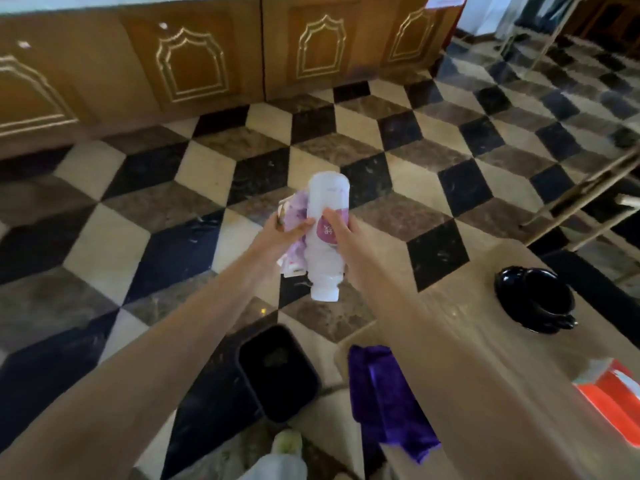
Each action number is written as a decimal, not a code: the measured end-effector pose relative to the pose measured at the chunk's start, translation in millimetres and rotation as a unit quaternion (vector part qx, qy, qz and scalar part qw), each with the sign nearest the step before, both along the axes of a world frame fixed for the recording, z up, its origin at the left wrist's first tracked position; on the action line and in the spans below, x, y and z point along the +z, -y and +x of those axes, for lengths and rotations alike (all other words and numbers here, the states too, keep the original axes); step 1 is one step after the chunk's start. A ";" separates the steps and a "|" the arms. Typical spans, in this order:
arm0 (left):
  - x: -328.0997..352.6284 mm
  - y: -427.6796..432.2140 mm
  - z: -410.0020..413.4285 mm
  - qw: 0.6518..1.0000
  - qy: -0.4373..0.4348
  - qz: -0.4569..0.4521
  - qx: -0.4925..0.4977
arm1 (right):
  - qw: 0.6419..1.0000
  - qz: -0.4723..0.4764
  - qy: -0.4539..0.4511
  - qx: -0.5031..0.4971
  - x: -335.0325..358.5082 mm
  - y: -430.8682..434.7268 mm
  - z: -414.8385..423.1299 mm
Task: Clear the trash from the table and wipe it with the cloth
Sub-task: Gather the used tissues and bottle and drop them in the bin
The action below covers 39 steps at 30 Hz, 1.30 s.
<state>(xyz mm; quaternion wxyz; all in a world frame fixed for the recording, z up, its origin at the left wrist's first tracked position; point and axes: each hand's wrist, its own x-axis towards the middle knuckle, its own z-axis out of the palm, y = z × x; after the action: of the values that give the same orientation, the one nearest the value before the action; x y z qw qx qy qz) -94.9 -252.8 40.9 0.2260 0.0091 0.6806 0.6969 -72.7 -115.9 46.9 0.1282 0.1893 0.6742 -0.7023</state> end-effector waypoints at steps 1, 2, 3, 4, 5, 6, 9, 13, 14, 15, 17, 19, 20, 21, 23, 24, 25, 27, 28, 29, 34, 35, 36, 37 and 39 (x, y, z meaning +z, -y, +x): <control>-2.2 13.4 -2.0 1.000 0.005 -0.007 0.019 | 1.000 -0.008 0.010 0.009 -4.1 14.9 -6.1; -5.4 25.7 -2.1 0.997 0.009 -0.040 0.063 | 1.000 -0.012 0.020 0.017 -7.4 27.9 -11.7; -9.6 37.2 -0.1 0.992 0.013 -0.076 0.104 | 0.999 -0.014 0.029 0.028 -11.2 39.2 -16.3; -15.0 47.1 3.4 0.987 0.021 -0.089 0.129 | 0.998 -0.016 0.041 0.041 -15.5 49.3 -19.6; -20.3 55.4 8.2 0.988 0.024 -0.077 0.133 | 0.997 -0.020 0.048 0.053 -21.4 58.5 -21.9; -27.1 61.7 11.5 0.990 0.028 -0.049 0.127 | 0.996 -0.028 0.050 0.063 -28.1 65.9 -22.2; -48.6 79.1 24.9 0.984 0.066 -0.024 0.162 | 0.994 -0.011 0.069 0.089 -57.1 86.8 -16.4; -101.1 95.8 47.4 0.965 0.119 -0.049 0.228 | 0.990 0.013 0.084 0.109 -106.9 101.9 -3.1; -116.7 98.8 54.8 0.963 0.131 -0.047 0.233 | 0.989 0.010 0.095 0.111 -122.6 104.6 2.5; -132.8 101.6 62.6 0.960 0.145 -0.041 0.238 | 0.987 0.002 0.111 0.114 -138.8 107.4 9.5; -166.3 107.2 79.8 0.952 0.181 -0.034 0.246 | 0.981 -0.007 0.149 0.121 -173.1 111.6 25.2; -200.4 111.0 96.1 0.945 0.215 -0.028 0.246 | 0.975 0.011 0.180 0.129 -206.7 112.8 39.4; -217.2 112.1 102.4 0.940 0.235 -0.029 0.247 | 0.972 0.020 0.194 0.133 -224.1 112.9 45.2; -235.4 112.8 107.7 0.934 0.254 -0.029 0.248 | 0.967 0.030 0.209 0.139 -242.6 112.8 50.6; -267.7 111.7 117.1 0.928 0.280 -0.037 0.244 | 0.958 0.055 0.236 0.155 -279.0 110.6 62.8; -283.0 111.0 120.6 0.921 0.302 -0.051 0.241 | 0.952 0.070 0.247 0.164 -295.8 109.7 68.5; -299.7 109.8 124.4 0.911 0.331 -0.070 0.238 | 0.946 0.086 0.263 0.169 -311.9 109.0 73.6; -334.9 107.5 130.8 0.895 0.373 -0.092 0.228 | 0.931 0.117 0.305 0.163 -345.6 108.5 79.6; -353.6 104.9 135.1 0.890 0.385 -0.089 0.227 | 0.923 0.136 0.321 0.162 -362.7 107.5 81.7; -372.4 101.6 139.9 0.884 0.397 -0.086 0.231 | 0.916 0.156 0.329 0.165 -379.7 106.2 83.0; -460.8 79.7 167.6 0.839 0.466 -0.018 0.281 | 0.891 0.211 0.329 0.232 -465.3 95.2 95.5; -475.3 75.9 170.9 0.831 0.480 -0.012 0.280 | 0.885 0.219 0.336 0.236 -479.7 91.3 97.4; -488.2 72.6 172.4 0.824 0.492 -0.005 0.280 | 0.879 0.226 0.346 0.237 -493.6 87.2 98.3; -500.0 69.7 171.9 0.817 0.501 0.008 0.286 | 0.873 0.233 0.358 0.237 -506.9 83.3 97.4; -520.5 63.8 167.5 0.805 0.512 0.021 0.300 | 0.858 0.249 0.380 0.239 -530.9 76.3 93.1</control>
<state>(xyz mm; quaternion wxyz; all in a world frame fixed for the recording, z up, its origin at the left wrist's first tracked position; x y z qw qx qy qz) 72.6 -316.6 -479.5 0.3212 -0.5483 0.4203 0.6477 20.4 -192.1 -484.0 0.4875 0.3002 0.7498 -0.3317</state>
